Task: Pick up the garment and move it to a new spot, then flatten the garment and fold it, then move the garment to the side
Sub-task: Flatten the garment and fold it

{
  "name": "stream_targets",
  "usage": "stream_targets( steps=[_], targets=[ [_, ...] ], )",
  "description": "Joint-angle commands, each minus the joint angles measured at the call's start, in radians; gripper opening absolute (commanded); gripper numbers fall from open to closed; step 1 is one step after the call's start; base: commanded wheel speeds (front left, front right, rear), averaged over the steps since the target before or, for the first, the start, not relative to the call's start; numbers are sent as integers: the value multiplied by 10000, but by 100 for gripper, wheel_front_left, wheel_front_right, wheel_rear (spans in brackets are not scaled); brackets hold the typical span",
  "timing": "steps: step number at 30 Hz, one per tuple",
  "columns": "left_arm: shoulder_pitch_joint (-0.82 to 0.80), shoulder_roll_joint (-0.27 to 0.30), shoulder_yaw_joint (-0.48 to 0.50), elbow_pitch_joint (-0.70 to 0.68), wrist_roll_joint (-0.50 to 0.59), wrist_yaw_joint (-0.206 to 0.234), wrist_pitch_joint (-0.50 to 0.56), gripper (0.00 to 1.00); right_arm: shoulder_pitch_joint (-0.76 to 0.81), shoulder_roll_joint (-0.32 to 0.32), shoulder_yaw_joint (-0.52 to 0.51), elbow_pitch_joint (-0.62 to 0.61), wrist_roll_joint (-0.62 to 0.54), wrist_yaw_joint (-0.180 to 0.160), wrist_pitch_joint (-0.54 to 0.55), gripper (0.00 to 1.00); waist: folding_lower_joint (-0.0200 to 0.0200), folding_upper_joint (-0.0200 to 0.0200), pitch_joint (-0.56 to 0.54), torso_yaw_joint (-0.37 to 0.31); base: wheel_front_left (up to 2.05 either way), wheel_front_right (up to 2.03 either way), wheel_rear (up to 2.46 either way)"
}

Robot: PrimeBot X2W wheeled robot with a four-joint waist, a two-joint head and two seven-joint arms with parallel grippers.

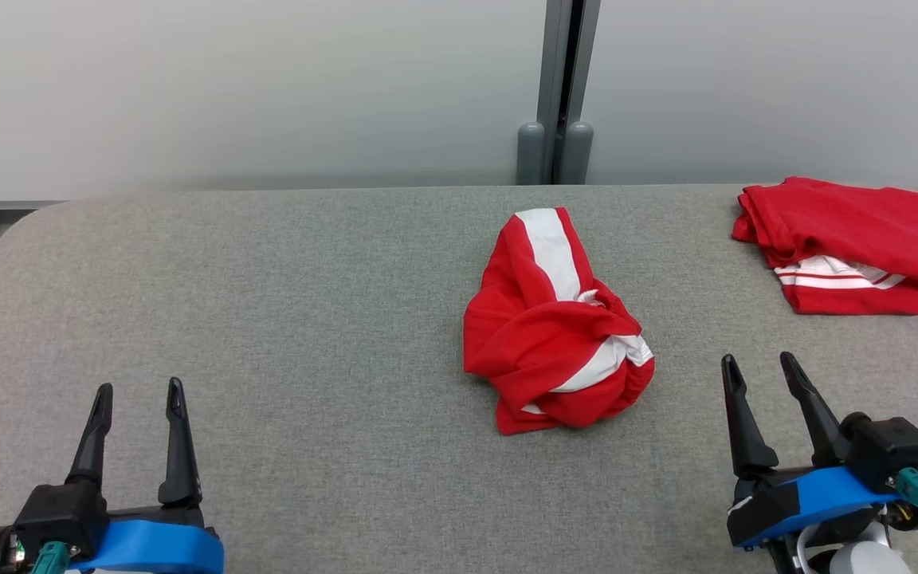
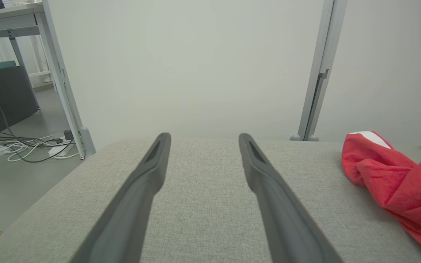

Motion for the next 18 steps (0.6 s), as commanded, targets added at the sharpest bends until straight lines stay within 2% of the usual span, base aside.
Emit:
stream_targets(
  steps=[1,8,18],
  targets=[
    [12,-12,30,22,48,-24,-46,100,57,-9,-3,-42,-5,1,28,100,0,-1,5,-4,0,0,0],
    [-14,-154,187,122,207,-110,-46,100,-187,-9,7,43,-17,1,196,100,0,-1,58,8,0,0,0],
    [-240,-351,163,206,434,-262,-47,100,-1153,-269,937,587,-33,1,622,100,0,-1,149,327,0,0,0]
  ],
)
